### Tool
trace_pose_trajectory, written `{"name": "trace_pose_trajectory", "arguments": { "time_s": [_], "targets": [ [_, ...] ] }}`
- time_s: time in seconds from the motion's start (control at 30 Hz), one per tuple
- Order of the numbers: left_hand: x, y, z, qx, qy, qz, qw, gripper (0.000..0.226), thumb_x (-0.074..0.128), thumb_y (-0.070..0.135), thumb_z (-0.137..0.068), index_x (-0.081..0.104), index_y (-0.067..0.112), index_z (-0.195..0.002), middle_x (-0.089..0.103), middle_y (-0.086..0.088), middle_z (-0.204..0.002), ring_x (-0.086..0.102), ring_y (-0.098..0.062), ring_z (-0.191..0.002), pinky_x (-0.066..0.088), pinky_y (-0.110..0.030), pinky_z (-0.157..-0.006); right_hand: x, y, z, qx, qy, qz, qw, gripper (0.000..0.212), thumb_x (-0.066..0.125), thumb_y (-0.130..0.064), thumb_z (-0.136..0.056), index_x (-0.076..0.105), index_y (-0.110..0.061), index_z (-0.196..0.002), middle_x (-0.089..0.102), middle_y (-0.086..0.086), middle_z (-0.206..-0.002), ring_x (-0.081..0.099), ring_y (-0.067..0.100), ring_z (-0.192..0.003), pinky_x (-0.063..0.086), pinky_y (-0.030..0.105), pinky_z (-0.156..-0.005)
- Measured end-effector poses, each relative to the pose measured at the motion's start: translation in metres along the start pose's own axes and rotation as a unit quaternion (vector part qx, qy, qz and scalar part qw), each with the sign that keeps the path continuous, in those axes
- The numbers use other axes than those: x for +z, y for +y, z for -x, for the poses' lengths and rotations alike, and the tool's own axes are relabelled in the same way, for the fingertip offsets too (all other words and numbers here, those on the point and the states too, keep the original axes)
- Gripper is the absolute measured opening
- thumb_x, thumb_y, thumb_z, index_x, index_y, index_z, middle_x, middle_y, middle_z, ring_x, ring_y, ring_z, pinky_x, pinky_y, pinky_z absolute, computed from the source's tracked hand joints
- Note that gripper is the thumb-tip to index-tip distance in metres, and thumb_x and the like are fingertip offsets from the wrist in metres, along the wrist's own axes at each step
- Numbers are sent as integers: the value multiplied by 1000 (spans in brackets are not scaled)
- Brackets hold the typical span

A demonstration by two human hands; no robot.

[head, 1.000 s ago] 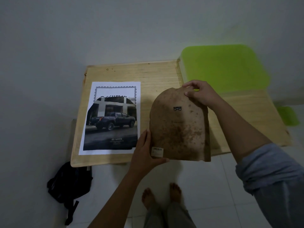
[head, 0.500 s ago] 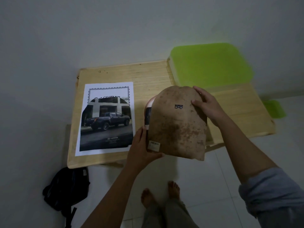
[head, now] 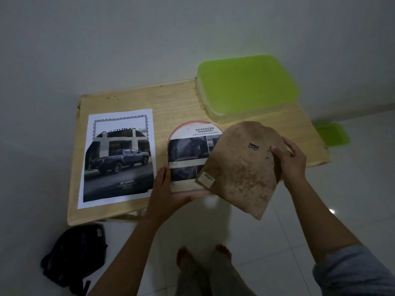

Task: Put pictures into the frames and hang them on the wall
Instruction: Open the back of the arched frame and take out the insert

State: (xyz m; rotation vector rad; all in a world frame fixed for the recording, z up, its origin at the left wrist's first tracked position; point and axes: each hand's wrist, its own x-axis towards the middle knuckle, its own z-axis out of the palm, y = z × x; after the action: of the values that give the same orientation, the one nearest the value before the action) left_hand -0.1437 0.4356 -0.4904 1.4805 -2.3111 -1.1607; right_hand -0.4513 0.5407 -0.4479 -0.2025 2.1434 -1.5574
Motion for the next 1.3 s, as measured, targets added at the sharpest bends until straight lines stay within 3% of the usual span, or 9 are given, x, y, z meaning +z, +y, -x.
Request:
{"name": "trace_pose_trajectory", "arguments": {
  "time_s": [0.1,0.27,0.47,0.6,0.67,0.73,0.87,1.07,1.3],
  "targets": [
    [4,-1,3,16,7,-21,1000,123,60,76,-56,2,20,-149,5,-2,-156,8,-19,-143,15,-35,-115,-11,14,-11,17,45,29,998,54,73,-23,-76,55,-16,-126,61,13,-121,58,28,-109,49,45,-95],
    [10,-3,7,12,21,-47,999,116,64,66,-67,-1,15,-149,-4,-5,-157,-3,-18,-144,8,-34,-116,-19,19,-28,-10,93,111,989,51,66,-28,-83,53,-9,-128,58,14,-125,54,27,-113,44,36,-94],
    [12,-5,9,-5,24,-79,997,119,57,74,-65,-1,14,-149,-4,-5,-157,-7,-12,-142,4,-31,-114,-18,14,-47,-92,26,258,961,31,57,-13,-87,57,10,-109,61,27,-109,56,40,-103,45,45,-87],
    [11,-6,8,6,24,-82,996,120,43,80,-60,-1,12,-148,-2,-7,-157,-6,-7,-139,6,-28,-112,-6,22,-40,-137,-23,349,927,37,53,-13,-88,51,4,-120,48,23,-123,44,38,-116,37,31,-91],
    [11,-6,8,7,27,-85,996,120,42,80,-60,-2,11,-148,-1,-7,-157,-5,-8,-140,7,-28,-112,8,28,-19,-163,-46,360,918,45,49,-19,-91,42,-4,-134,32,19,-144,30,34,-133,30,38,-107],
    [12,-7,9,9,26,-92,995,120,42,80,-61,-4,12,-148,-1,-7,-157,-4,-12,-142,7,-29,-112,28,36,3,-204,-92,378,898,49,45,-26,-94,34,-14,-141,25,12,-151,24,31,-138,24,45,-112],
    [11,-5,11,11,30,-112,993,117,49,75,-65,-3,12,-149,3,-7,-157,2,-17,-144,9,-28,-111,50,52,21,-235,-148,455,846,54,40,-35,-96,24,-18,-145,15,5,-156,7,26,-144,3,50,-114],
    [7,-7,15,21,29,-153,988,117,37,82,-65,-5,12,-148,3,-6,-157,6,-17,-144,14,-29,-109,18,58,-5,-250,-196,472,822,65,20,-52,-89,14,-26,-148,7,0,-158,-1,20,-145,-3,46,-115],
    [6,-13,16,19,29,-171,985,114,30,83,-65,-8,14,-148,0,-4,-158,4,-15,-144,15,-31,-110,3,59,-11,-278,-242,444,817,56,38,-43,-96,19,-28,-146,7,-5,-157,-5,10,-143,-6,36,-114]
  ]
}}
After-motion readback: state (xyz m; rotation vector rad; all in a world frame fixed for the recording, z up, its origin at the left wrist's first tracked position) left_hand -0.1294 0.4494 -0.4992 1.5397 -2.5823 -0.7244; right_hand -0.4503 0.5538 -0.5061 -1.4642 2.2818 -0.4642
